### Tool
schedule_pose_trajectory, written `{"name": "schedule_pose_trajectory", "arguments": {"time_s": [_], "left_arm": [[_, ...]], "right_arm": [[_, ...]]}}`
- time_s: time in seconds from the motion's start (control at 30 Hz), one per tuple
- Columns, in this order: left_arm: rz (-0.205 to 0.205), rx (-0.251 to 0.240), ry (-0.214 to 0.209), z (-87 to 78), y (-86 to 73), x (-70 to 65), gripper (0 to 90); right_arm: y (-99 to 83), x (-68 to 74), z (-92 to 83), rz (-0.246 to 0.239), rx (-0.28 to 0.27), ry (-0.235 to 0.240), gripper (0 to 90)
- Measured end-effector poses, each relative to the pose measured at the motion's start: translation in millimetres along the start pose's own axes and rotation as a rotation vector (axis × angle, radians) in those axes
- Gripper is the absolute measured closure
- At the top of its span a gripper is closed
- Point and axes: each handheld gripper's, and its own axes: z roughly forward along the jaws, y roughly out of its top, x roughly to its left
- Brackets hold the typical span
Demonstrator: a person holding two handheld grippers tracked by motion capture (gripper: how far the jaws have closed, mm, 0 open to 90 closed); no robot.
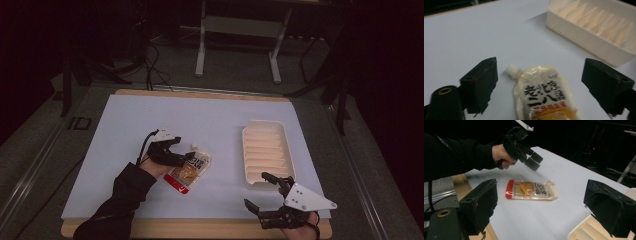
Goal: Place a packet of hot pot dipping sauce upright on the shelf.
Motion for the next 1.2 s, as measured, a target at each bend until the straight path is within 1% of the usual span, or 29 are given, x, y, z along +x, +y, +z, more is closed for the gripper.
{"name": "schedule_pose_trajectory", "arguments": {"time_s": [0.03,0.07,0.13,0.2,0.23,0.27,0.33,0.37,0.43,0.47,0.57,0.6,0.67,0.7,0.73,0.77,0.8,0.87,0.93,0.97,1.03,1.07,1.17,1.2], "left_arm": [[0.007,0.008,0.001,1.7,-1.5,1.3,20.0],[0.006,0.016,0.008,3.7,-2.9,2.3,21.4],[0.005,0.016,0.005,6.5,-5.9,4.1,27.7],[-0.004,0.024,0.0,9.9,-9.3,6.4,31.4],[-0.009,0.038,0.001,12.7,-11.4,7.7,31.9],[-0.011,0.042,-0.005,14.0,-12.8,8.6,32.0],[-0.019,0.059,0.004,18.5,-15.5,9.6,34.3],[-0.016,0.068,0.003,21.1,-16.9,9.7,34.3],[-0.002,0.095,0.014,25.4,-18.3,9.5,34.3],[-0.002,0.102,0.011,27.6,-19.4,9.6,34.3],[0.007,0.131,0.027,32.7,-22.3,10.0,34.2],[0.004,0.138,0.028,34.0,-23.1,10.7,34.2],[0.017,0.148,0.051,35.6,-24.2,11.4,34.2],[0.016,0.145,0.047,36.2,-24.4,11.7,34.2],[0.02,0.146,0.055,37.1,-24.6,11.8,34.2],[0.025,0.157,0.057,38.7,-24.9,11.6,34.2],[0.045,0.175,0.056,40.0,-24.6,10.9,34.2],[0.066,0.187,0.062,42.2,-23.7,8.7,34.1],[0.069,0.195,0.065,43.6,-23.5,7.8,32.9],[0.074,0.212,0.074,45.5,-23.0,6.6,32.9],[0.102,0.221,0.086,46.7,-23.2,3.6,31.1],[0.11,0.226,0.091,47.1,-23.2,2.1,30.6],[0.112,0.237,0.106,48.5,-22.2,-1.9,30.1],[0.121,0.245,0.105,48.5,-21.3,-2.6,30.7]], "right_arm": [[-0.2,-0.1,0.4,0.0,0.003,0.002,11.8],[-0.6,-0.2,1.0,-0.001,0.006,0.004,11.8],[-1.0,0.0,1.7,0.0,0.009,0.006,11.9],[-1.2,0.2,1.9,-0.002,0.01,0.007,11.9],[-1.2,0.1,1.9,0.0,0.01,0.01,11.9],[-1.3,0.1,1.9,0.001,0.011,0.011,12.8],[-1.5,0.0,2.0,0.003,0.014,0.015,13.2],[-1.7,0.0,2.1,0.002,0.013,0.016,13.3],[-2.0,-0.1,2.5,0.002,0.016,0.016,13.3],[-2.1,-0.2,2.6,0.003,0.015,0.016,13.5],[-2.4,0.2,3.2,0.0,0.023,0.02,14.3],[-2.5,0.5,3.2,0.001,0.029,0.022,14.3],[-2.7,0.6,3.5,0.003,0.032,0.023,14.3],[-2.8,0.4,3.7,0.006,0.031,0.024,14.3],[-2.8,0.3,3.8,0.006,0.031,0.023,14.3],[-2.9,0.1,3.8,0.004,0.032,0.022,14.3],[-2.9,0.0,4.0,0.004,0.032,0.022,14.4],[-3.0,0.1,4.0,0.003,0.034,0.021,14.3],[-2.9,0.1,4.1,0.003,0.034,0.021,14.3],[-2.9,0.1,4.1,0.003,0.035,0.02,14.3],[-3.1,0.2,4.3,0.007,0.036,0.021,14.3],[-3.1,0.3,4.5,0.008,0.038,0.023,14.4],[-2.9,1.0,5.0,0.01,0.041,0.026,14.3],[-2.9,1.2,5.1,0.008,0.041,0.027,14.3]]}}
